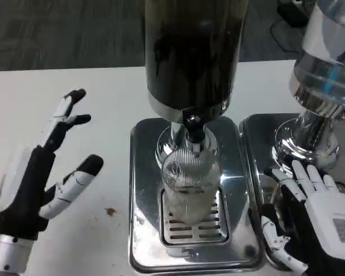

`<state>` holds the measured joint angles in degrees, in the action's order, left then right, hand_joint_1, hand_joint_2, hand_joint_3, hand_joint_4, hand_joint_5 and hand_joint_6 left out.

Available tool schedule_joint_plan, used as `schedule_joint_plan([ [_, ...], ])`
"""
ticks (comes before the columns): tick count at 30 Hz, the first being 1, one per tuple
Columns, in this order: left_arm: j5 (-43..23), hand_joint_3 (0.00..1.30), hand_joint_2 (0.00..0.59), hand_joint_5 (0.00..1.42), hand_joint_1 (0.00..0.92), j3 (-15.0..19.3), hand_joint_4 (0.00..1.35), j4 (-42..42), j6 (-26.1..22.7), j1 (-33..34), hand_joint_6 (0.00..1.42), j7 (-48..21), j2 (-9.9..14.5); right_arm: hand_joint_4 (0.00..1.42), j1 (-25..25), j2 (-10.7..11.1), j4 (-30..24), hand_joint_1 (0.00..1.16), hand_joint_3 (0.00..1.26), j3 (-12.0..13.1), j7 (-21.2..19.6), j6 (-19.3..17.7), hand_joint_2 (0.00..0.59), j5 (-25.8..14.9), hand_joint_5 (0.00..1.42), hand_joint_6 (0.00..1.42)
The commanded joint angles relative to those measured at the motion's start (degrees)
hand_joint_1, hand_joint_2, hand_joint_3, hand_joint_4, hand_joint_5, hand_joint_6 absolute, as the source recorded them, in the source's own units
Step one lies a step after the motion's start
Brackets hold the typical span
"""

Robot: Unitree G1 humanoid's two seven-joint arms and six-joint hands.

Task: Grasp the cup under the faucet to collect the drink, then remove the cup.

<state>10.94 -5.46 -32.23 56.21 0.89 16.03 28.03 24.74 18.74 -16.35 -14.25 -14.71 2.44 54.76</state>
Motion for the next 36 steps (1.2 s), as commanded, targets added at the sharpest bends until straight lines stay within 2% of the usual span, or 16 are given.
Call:
schedule_joint_plan([
  [1, -10.1, 0.00, 0.158, 0.07, 0.000, 0.8, 0.00, 6.5, -1.1, -1.6, 0.00, -9.9, -0.5, 0.00, -0.4, 1.5, -0.4, 0.22, 0.04, 0.2, -0.1, -1.2, 0.503, 0.7, 0.00, 0.00],
  [5, -15.5, 0.00, 0.161, 0.05, 0.000, 1.6, 0.00, 12.3, -2.2, -2.9, 0.00, -16.6, -0.1, 0.00, -0.8, 2.4, -0.5, 0.21, 0.02, -0.1, 0.5, -1.1, 0.503, 1.7, 0.00, 0.00],
  [12, -25.8, 0.00, 0.167, 0.07, 0.000, 1.8, 0.00, 20.0, -5.3, -3.9, 0.00, -29.7, 0.2, 0.00, -1.1, 2.5, -0.4, 0.21, 0.00, 0.2, 2.3, -0.6, 0.503, 1.7, 0.00, 0.00],
  [19, -35.5, 0.00, 0.166, 0.06, 0.000, 3.1, 0.00, 26.9, -12.1, -3.8, 0.00, -43.6, 0.8, 0.00, -0.9, 1.5, 0.5, 0.21, 0.00, -0.3, 1.0, -0.9, 0.503, 1.4, 0.00, 0.00],
  [23, -37.3, 0.00, 0.165, 0.06, 0.000, 2.9, 0.00, 29.5, -15.2, -3.0, 0.00, -49.1, 0.9, 0.00, -0.5, 0.7, 0.6, 0.21, 0.00, -0.6, 0.5, -0.5, 0.506, 1.5, 0.00, 0.00],
  [27, -37.5, 0.00, 0.166, 0.07, 0.000, 3.2, 0.00, 30.3, -18.1, -2.3, 0.02, -52.9, 0.0, 0.00, -0.3, 0.1, 0.5, 0.21, 0.00, -0.8, 0.4, -0.2, 0.508, 1.8, 0.00, 0.00],
  [36, -35.3, 0.02, 0.163, 0.05, 0.000, 2.0, 0.00, 29.1, -21.8, 1.1, 0.00, -57.1, -4.2, 0.00, 0.2, -1.2, 0.3, 0.20, 0.00, -0.9, -0.1, 0.5, 0.510, 2.1, 0.00, 0.00],
])
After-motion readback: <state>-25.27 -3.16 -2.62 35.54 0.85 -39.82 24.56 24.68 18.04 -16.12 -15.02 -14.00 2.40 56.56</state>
